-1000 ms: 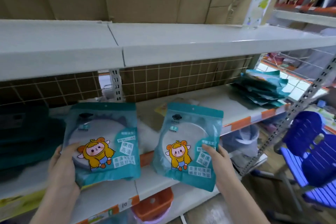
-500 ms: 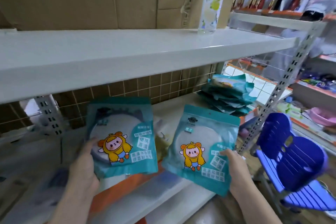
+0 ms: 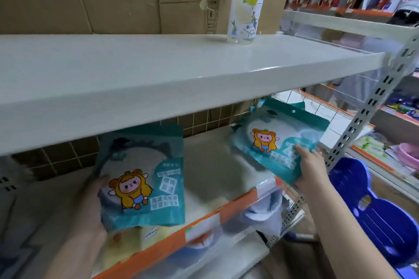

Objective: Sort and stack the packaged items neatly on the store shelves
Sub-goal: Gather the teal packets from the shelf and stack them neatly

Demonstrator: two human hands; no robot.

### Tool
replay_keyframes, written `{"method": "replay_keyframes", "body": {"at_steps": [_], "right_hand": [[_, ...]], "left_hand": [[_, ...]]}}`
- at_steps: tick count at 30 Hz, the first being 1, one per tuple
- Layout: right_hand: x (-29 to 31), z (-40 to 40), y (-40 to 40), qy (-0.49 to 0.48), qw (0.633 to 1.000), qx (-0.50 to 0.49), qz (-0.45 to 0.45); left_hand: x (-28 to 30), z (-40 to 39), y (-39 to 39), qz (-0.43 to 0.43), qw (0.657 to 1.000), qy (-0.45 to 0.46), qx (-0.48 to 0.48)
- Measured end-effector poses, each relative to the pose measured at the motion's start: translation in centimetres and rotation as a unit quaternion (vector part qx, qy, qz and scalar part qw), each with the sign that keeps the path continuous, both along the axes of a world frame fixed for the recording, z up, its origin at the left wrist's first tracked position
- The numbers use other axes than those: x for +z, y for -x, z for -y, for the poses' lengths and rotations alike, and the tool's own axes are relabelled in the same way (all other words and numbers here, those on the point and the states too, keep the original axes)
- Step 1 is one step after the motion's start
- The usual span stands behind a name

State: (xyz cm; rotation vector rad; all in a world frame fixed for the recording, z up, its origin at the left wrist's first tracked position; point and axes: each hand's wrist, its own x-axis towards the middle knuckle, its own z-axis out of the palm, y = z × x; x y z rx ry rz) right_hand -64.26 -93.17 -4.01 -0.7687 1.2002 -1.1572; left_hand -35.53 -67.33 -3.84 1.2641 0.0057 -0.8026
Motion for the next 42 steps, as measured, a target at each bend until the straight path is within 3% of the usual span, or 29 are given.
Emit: {"method": "replay_keyframes", "body": {"at_steps": [4, 7, 10, 15, 21, 23, 27, 32, 34, 35, 36, 37, 38, 42], "right_hand": [[0.4, 9.7, 1.3, 0.033, 0.997, 0.020, -0.071], [0.5, 17.2, 2.4, 0.074, 0.984, 0.073, -0.147], [-1.0, 24.6, 3.5, 0.103, 0.963, 0.115, -0.219], [-0.3, 27.4, 4.2, 0.142, 0.861, 0.190, -0.451], [-0.9, 28.8, 5.3, 0.244, 0.777, 0.232, -0.532], [-1.5, 29.1, 5.7, 0.249, 0.792, 0.235, -0.505], [-2.1, 28.3, 6.4, 0.196, 0.878, 0.229, -0.372], [-2.4, 27.4, 7.4, 0.156, 0.913, 0.208, -0.313], [-2.5, 27.1, 8.0, 0.159, 0.915, 0.211, -0.306], [-2.6, 27.0, 8.3, 0.174, 0.909, 0.213, -0.313], [-2.7, 26.9, 8.6, 0.196, 0.901, 0.215, -0.323], [-2.8, 26.8, 8.9, 0.222, 0.892, 0.217, -0.330], [-3.1, 26.8, 9.2, 0.245, 0.882, 0.218, -0.338], [-3.6, 27.2, 9.5, 0.285, 0.830, 0.229, -0.421]], "left_hand": [[-0.7, 3.0, 2.6, -0.022, 0.998, 0.049, 0.038], [-0.9, 5.7, 4.8, -0.007, 0.997, 0.018, 0.079], [-1.4, 8.2, 6.6, -0.044, 0.991, -0.022, 0.124], [-1.7, 12.5, 10.4, -0.053, 0.994, -0.027, 0.095], [0.6, 20.7, 14.2, -0.016, 0.999, 0.004, 0.049], [1.2, 24.3, 15.2, 0.004, 0.999, 0.028, 0.022], [2.5, 31.3, 17.6, 0.027, 0.994, 0.092, -0.059], [1.9, 38.5, 19.7, 0.123, 0.988, -0.037, -0.083], [0.9, 40.3, 20.5, 0.225, 0.964, -0.119, -0.078], [0.5, 40.8, 20.7, 0.308, 0.925, -0.208, -0.079], [0.0, 41.1, 20.8, 0.390, 0.864, -0.308, -0.085], [-0.4, 41.3, 20.9, 0.447, 0.807, -0.375, -0.094], [-0.6, 41.3, 21.0, 0.472, 0.776, -0.404, -0.110], [-1.6, 40.9, 20.9, 0.477, 0.768, -0.389, -0.178]]}}
